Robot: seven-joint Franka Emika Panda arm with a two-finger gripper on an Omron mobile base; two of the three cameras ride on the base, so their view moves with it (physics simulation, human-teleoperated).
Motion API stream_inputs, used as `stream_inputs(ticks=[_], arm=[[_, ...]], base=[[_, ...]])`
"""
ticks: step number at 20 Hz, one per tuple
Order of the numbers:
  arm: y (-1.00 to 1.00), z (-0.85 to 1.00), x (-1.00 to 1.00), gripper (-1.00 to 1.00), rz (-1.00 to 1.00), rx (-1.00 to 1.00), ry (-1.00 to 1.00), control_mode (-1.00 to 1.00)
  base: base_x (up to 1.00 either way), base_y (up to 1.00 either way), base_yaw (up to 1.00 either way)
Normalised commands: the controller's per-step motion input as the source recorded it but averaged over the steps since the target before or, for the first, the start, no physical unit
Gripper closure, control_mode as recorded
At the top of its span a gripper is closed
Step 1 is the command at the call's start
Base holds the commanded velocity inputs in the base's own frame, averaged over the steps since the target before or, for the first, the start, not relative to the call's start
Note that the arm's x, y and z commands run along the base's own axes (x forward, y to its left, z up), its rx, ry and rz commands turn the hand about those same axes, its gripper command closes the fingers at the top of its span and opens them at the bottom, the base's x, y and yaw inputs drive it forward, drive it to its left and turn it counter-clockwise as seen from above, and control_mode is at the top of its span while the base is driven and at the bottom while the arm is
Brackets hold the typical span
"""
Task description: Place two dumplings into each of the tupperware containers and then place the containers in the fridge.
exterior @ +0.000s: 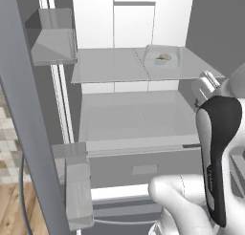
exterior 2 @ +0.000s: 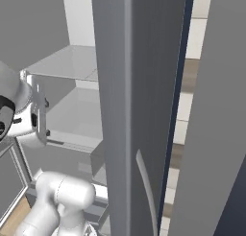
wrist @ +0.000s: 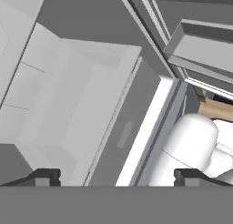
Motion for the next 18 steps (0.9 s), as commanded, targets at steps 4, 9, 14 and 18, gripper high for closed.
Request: stream_inputs(ticks=[4, 9, 14, 18], arm=[[-0.04, -0.05, 0.0, -1.0, 0.51, -0.08, 0.28, -1.0], [0.12, -0.33, -0.17, -1.0, 0.61, -0.1, 0.15, -1.0], [0.05, -0.04, -0.37, -1.0, 0.31, -0.22, 0.13, -1.0], [-0.02, 0.28, -0.01, -1.0, 0.35, -0.07, 0.0, -1.0]], base=[[0.0, 0.0, 0.0], [0.0, 0.0, 0.0], [0.0, 0.0, 0.0], [0.0, 0.0, 0.0]])
